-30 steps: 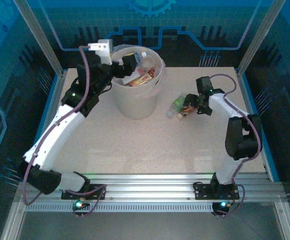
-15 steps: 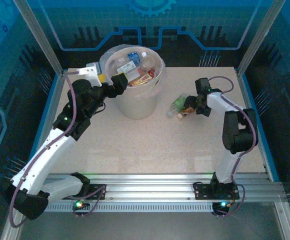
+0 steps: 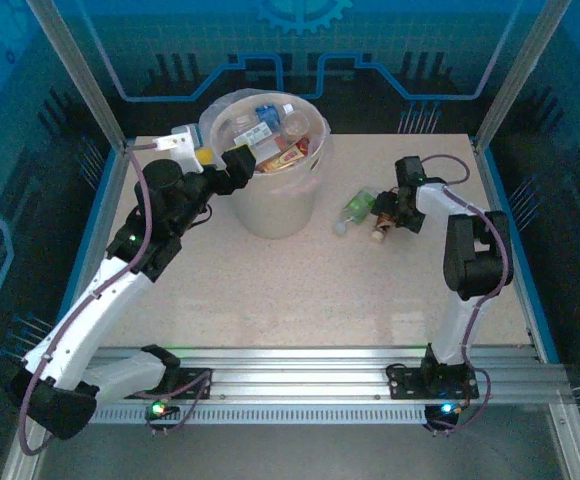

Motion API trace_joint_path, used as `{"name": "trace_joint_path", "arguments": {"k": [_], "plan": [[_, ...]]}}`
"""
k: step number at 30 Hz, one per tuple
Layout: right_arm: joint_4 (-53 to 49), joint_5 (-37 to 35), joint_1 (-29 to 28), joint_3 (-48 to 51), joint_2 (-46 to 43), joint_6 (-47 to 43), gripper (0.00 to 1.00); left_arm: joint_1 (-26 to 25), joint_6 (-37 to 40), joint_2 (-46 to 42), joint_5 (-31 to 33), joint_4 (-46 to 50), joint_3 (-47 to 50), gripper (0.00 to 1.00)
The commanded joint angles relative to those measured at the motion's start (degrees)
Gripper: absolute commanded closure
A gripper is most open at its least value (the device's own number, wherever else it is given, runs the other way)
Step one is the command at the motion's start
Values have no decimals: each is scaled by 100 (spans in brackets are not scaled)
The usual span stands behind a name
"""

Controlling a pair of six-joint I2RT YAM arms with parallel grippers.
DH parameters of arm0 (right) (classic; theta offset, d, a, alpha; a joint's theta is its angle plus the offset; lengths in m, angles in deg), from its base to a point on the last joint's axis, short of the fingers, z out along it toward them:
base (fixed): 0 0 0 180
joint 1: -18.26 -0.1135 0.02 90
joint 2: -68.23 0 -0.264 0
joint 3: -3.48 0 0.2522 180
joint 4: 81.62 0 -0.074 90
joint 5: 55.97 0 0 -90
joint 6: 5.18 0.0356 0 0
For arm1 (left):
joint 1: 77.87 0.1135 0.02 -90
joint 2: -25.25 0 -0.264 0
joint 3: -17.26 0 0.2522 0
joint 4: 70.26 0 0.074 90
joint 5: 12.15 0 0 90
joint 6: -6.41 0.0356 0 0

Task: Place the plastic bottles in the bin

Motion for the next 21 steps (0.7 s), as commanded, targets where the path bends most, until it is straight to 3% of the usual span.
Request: {"name": "trace_joint_path", "arguments": {"k": [1,11,21], "plan": [[-206,-37,92,-40,122,-62,15,-34,-107,13,-81,-200,75,1],[-179,95,123,323,14,-272,30,-32,-199,-73,-47,-164,223,1],[-127,241,134,561,89,-430,61,-32,-369,-154,-39,-41,336,1]]}}
